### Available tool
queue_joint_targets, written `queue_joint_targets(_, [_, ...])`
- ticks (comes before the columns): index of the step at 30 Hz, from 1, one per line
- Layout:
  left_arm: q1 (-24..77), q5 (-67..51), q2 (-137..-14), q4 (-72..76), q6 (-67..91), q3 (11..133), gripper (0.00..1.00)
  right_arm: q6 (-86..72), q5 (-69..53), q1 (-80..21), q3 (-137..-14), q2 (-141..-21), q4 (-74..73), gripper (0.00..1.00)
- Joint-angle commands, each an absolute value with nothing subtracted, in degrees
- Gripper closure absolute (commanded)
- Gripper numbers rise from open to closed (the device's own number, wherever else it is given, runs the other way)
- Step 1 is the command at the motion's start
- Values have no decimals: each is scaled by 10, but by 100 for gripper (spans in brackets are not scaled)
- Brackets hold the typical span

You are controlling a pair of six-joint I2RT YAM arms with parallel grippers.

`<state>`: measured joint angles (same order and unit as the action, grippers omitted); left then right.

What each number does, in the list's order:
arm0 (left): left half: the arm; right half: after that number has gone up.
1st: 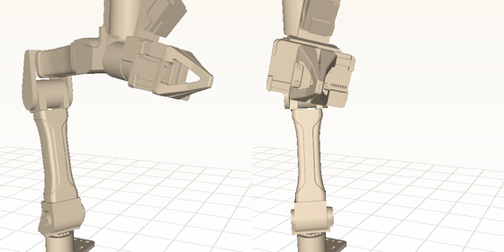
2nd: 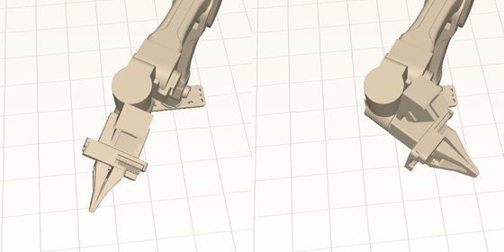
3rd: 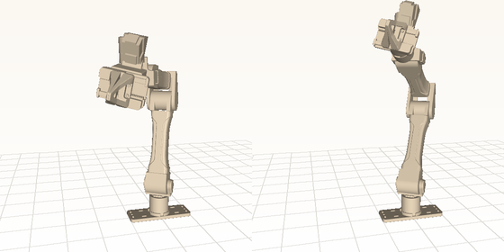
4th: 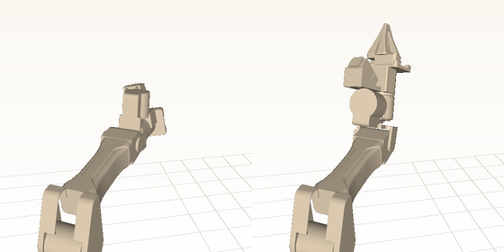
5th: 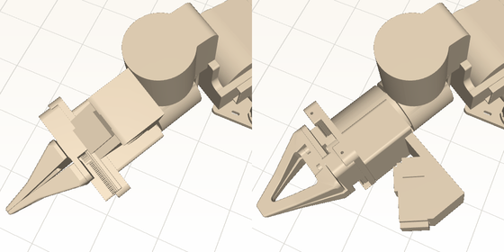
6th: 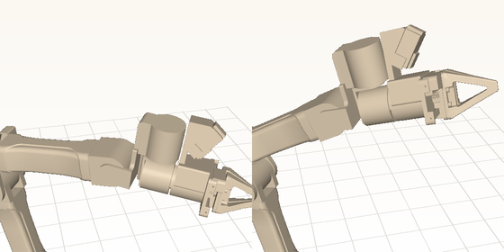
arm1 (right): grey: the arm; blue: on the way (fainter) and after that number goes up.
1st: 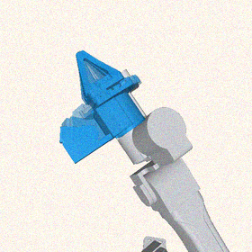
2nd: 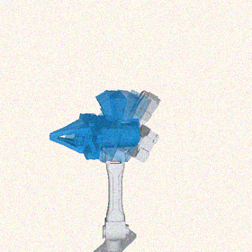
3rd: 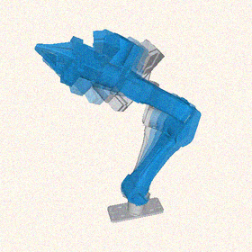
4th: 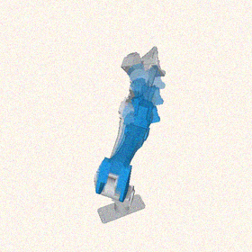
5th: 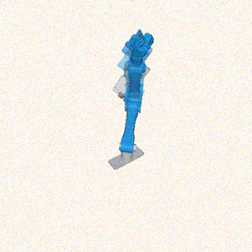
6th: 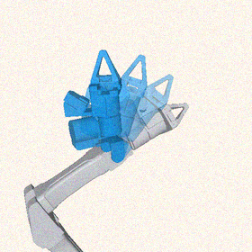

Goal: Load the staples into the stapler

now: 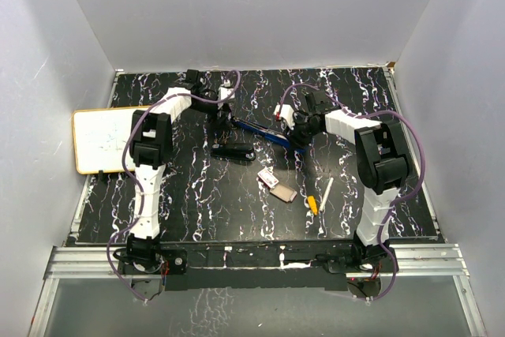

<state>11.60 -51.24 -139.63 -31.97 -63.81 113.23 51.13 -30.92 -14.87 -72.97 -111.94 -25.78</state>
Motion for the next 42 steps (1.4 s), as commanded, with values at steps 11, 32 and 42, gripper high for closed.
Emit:
queue_joint_targets(11, [143, -578, -1439, -389, -756, 1164, 48, 562, -325, -148, -743, -1150, -287, 77])
queue_joint_targets(32, [176, -430, -1343, -547, -878, 1190, 100, 459, -330, -147, -785, -1181, -274, 56])
queue_joint_targets(42, [196, -383, -1316, -533, -874, 1171, 100, 376, -391, -144, -806, -1163, -253, 36])
